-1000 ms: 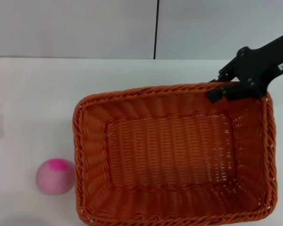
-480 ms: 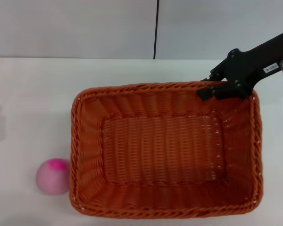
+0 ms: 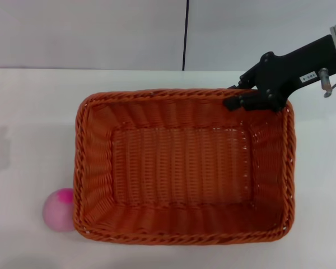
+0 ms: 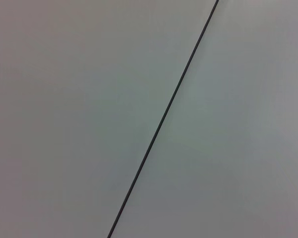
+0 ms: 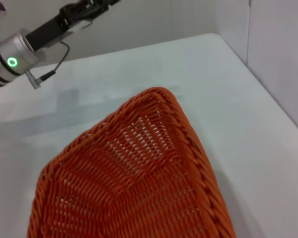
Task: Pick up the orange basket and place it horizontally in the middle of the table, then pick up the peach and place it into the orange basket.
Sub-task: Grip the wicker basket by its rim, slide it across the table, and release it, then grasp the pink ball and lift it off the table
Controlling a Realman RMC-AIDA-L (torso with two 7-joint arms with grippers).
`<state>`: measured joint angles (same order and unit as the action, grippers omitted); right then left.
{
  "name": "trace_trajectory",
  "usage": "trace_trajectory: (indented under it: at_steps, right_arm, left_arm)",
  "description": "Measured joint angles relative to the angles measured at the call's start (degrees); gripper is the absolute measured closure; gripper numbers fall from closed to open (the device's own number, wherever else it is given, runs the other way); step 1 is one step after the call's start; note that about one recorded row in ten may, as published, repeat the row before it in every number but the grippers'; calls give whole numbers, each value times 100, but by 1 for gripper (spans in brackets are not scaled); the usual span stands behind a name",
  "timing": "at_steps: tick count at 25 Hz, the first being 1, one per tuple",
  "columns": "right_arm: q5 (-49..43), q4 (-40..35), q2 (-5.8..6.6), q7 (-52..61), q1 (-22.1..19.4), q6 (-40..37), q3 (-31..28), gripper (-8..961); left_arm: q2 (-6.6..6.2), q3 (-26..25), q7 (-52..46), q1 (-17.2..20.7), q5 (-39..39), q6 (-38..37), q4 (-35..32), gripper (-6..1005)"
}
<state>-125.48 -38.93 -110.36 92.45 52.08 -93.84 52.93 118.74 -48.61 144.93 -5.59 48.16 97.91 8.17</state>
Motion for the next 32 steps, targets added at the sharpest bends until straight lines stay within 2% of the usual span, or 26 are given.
trace_trajectory:
  at_steps: [8,13,18,21,25,27,28,29,32]
  right_arm:
    - [192,15,-3,29,39,94,-87,758]
    - [425,-19,-30,-286,-60,146,-551,543]
    - [1298,-189,-50,-586,-477,151,-846,489]
    - [2026,-512,-213,-752,-1065,162,-900,457]
    - [3217,-867,-613,-1321,-2089,349,-1213,425]
    - [3643,-806,-728,-1674,-2433,402,-1374,425]
    - [3831,-672,-765,-1871,-2620,406,-1473,425]
    - [3952,-555,-782,-1988,-2738,407,-1546,425]
    - [4155,-114,-789,-2226,-3025,376,-1876,425]
  left_arm:
    - [0,50,-39,-1,0,0,9,563]
    - [0,64,-70,5,0,-13,4,562]
    - [-17,163,-70,6,0,18,-16,560]
    - [-43,300,-70,5,-2,127,-86,559]
    - [-70,716,-70,-42,-9,546,-524,557]
    - [-76,889,-71,-55,-10,753,-763,557]
    - [-76,889,-71,-55,-10,753,-763,556]
    - [-117,1267,-86,-63,-12,1152,-1304,556]
    - [-219,1772,-216,-57,-11,1512,-1866,554]
